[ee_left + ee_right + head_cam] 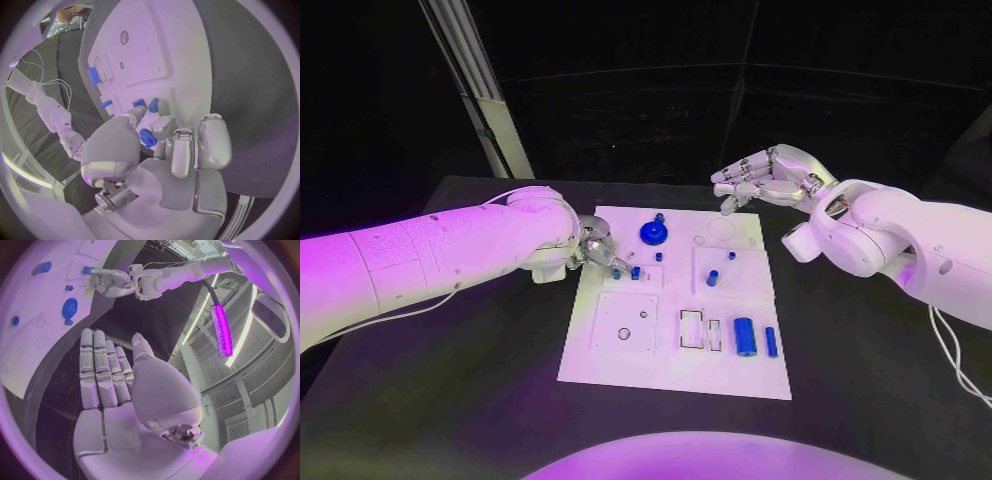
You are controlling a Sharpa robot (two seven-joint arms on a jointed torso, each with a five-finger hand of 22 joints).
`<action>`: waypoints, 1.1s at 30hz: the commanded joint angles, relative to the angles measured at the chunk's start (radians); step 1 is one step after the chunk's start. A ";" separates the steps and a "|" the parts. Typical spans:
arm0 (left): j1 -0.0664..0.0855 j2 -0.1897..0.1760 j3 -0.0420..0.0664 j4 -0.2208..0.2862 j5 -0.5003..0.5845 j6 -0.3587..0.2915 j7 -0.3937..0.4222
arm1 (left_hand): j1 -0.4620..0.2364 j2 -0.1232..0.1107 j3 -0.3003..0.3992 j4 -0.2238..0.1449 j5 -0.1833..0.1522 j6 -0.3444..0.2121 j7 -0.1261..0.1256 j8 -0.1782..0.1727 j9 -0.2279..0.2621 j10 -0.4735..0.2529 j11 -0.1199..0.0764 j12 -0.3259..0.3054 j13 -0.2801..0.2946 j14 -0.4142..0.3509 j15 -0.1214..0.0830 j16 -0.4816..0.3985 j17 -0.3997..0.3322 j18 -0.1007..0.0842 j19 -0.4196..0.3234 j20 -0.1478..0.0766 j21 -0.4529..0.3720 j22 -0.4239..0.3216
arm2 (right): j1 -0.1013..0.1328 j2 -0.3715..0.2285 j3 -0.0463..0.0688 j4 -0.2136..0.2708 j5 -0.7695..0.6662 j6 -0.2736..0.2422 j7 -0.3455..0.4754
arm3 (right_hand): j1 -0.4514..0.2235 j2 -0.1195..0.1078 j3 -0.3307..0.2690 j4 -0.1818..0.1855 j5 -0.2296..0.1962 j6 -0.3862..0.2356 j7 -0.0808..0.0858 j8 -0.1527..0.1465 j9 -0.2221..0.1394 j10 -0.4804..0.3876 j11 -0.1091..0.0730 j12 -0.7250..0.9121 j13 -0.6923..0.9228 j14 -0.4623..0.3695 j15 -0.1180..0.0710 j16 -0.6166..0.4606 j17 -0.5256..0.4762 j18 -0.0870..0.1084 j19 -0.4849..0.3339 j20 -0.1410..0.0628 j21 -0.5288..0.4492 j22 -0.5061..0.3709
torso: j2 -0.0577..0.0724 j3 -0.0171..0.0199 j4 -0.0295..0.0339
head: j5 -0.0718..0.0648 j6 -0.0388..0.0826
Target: Assemble the parts on the task board
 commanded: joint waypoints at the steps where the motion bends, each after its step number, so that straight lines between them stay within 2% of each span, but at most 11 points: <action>1: 0.000 -0.007 0.001 0.009 0.006 -0.037 -0.011 | 0.005 0.011 -0.020 0.008 -0.002 0.008 -0.002 -0.002 -0.001 0.003 0.000 -0.002 -0.005 0.102 -0.007 0.003 0.263 -0.019 0.006 0.002 0.002 -0.002 | 0.002 0.001 0.000 0.001 0.004 0.011 0.012 | -0.001 0.004 -0.002 -0.006 0.004 -0.007 -0.003 0.002 0.001 -0.007 0.002 0.006 0.000 -0.009 -0.001 -0.004 -0.002 0.003 0.003 0.003 -0.007 -0.002 | -0.002 -0.0007 0.0033 | -0.002 -0.001; 10: 0.001 -0.022 0.001 0.025 0.015 -0.066 0.002 | 0.032 0.026 -0.047 0.019 0.000 -0.001 0.001 -0.003 -0.001 -0.006 0.002 -0.015 -0.022 0.102 -0.006 0.003 0.263 -0.016 0.001 0.003 -0.007 -0.013 | 0.002 0.003 0.000 -0.001 0.004 0.011 0.011 | -0.001 0.004 -0.002 -0.006 0.004 -0.007 -0.003 0.002 0.001 -0.007 0.002 0.006 0.000 -0.009 -0.001 -0.004 -0.002 0.003 0.003 0.003 -0.007 -0.002 | -0.003 -0.0012 0.0055 | -0.004 -0.003; 25: 0.001 -0.030 0.002 0.029 0.029 -0.089 0.021 | 0.041 0.032 -0.056 0.023 0.001 -0.002 0.001 -0.003 -0.001 -0.008 0.003 -0.017 -0.024 0.102 -0.005 0.003 0.263 -0.016 0.000 0.003 -0.009 -0.015 | 0.002 0.004 0.000 -0.003 0.004 0.012 0.011 | -0.001 0.004 -0.002 -0.006 0.004 -0.007 -0.003 0.002 0.001 -0.007 0.002 0.006 0.000 -0.009 -0.001 -0.004 -0.002 0.003 0.003 0.003 -0.007 -0.002 | -0.004 -0.0022 0.0081 | -0.007 -0.003; 33: 0.004 -0.045 0.004 0.028 0.059 -0.105 0.037 | 0.048 0.045 -0.065 0.031 0.003 -0.005 0.002 -0.003 -0.001 -0.010 0.003 -0.019 -0.027 0.102 -0.005 0.003 0.263 -0.015 -0.001 0.004 -0.011 -0.017 | 0.002 0.005 0.000 -0.004 0.004 0.013 0.011 | -0.001 0.004 -0.002 -0.006 0.004 -0.007 -0.003 0.002 0.001 -0.007 0.002 0.006 0.000 -0.009 -0.001 -0.004 -0.002 0.003 0.003 0.003 -0.007 -0.002 | -0.003 -0.0010 0.0067 | -0.005 -0.001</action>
